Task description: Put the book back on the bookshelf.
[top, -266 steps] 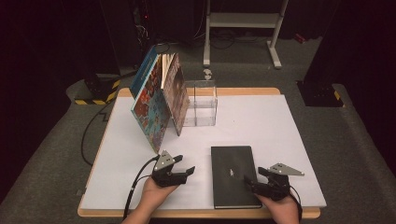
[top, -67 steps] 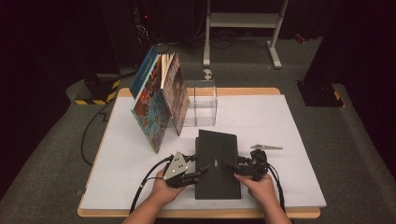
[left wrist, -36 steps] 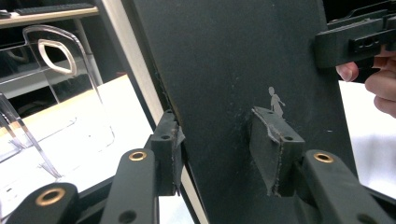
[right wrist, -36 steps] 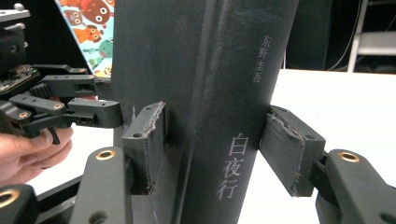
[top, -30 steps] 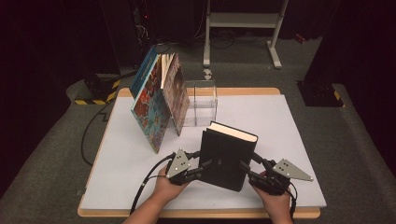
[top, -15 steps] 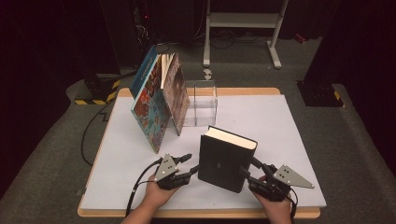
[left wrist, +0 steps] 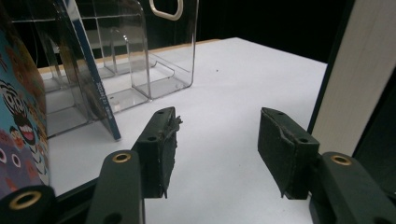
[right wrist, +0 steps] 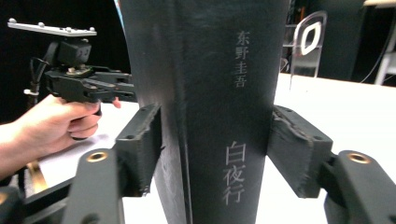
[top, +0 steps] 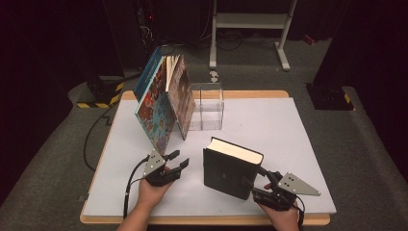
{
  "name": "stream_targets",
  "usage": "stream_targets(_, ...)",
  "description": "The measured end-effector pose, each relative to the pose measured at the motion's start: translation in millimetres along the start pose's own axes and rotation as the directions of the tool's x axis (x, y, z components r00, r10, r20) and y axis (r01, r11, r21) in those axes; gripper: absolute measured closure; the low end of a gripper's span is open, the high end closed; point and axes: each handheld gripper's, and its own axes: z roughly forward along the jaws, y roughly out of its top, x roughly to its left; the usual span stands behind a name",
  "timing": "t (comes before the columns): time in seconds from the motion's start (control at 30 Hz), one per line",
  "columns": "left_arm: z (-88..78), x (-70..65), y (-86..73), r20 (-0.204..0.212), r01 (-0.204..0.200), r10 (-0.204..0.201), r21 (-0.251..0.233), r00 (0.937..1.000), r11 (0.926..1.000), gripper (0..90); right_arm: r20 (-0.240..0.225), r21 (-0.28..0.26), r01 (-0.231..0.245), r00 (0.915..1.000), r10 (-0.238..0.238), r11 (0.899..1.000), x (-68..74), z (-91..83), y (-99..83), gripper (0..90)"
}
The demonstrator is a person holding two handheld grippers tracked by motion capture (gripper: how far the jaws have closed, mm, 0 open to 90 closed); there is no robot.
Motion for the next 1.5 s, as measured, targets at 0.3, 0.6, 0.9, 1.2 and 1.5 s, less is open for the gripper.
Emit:
stream_targets(0.3, 4.0, 5.6, -4.1, -0.070, 0.037, -0.030, 0.104, 0.9971, 0.9939, 42.1, -0.049, 0.012, -0.001, 0.9988, 0.001, 1.000, 0.0, 10.6, 9.0, 31.1)
stream_targets(0.6, -11.3, 12.4, -9.2, -0.095, 0.083, -0.074, 0.093, 0.9927, 0.9922, 40.5, -0.158, 0.058, 0.008, 0.9874, 0.001, 0.998, -8.3, 24.5, 28.5, 38.7)
stream_targets(0.9, -18.1, 18.7, -11.1, -0.127, 0.113, -0.102, 0.081, 0.9866, 0.9903, 40.8, -0.207, 0.040, 0.077, 0.9761, -0.067, 0.996, -4.4, 21.2, 28.5, 53.6)
stream_targets(1.2, -17.8, 20.9, -10.2, -0.130, 0.109, -0.099, 0.072, 0.9866, 0.9915, 42.0, 0.043, -0.010, 0.102, 0.9940, -0.101, 0.995, 1.6, 15.3, 33.6, 53.8)
stream_targets(1.5, -16.4, 19.7, -10.8, -0.133, 0.100, -0.088, 0.082, 0.9872, 0.9916, 42.5, 0.182, -0.048, 0.058, 0.9821, -0.048, 0.997, -22.1, 3.7, 26.4, 53.6)
